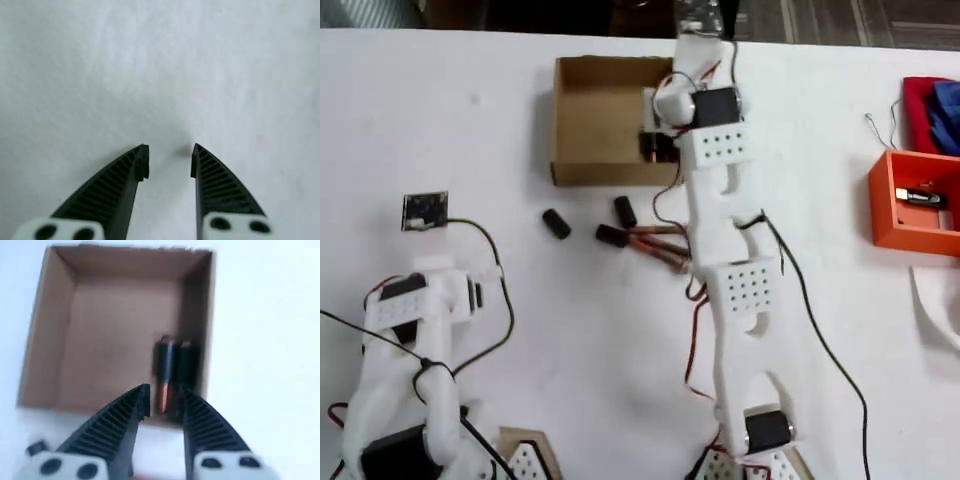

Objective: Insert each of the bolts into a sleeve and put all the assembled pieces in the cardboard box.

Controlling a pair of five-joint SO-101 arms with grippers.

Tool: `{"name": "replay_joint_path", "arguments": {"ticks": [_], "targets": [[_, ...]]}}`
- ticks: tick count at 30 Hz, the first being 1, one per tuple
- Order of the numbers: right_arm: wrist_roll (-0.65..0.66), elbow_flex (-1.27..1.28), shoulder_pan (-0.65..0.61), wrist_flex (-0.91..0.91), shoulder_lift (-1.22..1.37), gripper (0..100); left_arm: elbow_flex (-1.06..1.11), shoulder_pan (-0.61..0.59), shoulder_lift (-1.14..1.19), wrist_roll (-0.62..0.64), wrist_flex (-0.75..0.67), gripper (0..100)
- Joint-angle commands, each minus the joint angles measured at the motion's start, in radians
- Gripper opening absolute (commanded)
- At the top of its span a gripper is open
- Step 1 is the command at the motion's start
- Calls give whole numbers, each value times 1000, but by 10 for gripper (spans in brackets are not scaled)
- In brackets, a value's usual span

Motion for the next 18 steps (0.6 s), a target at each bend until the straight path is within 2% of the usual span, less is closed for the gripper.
{"name": "replay_joint_path", "arguments": {"ticks": [1,7,12,14,18], "targets": [[-3,-60,-76,122,-105,84,-2,-9,-11,-5,-15,162],[5,176,-82,122,-286,84,-2,-9,-11,-5,-17,162],[89,749,-127,117,-648,84,-2,-9,-11,-5,-17,162],[149,976,-160,82,-769,84,-2,-9,-11,-5,-17,162],[388,1333,-217,-189,-908,84,-2,-14,-11,2,-17,162]]}}
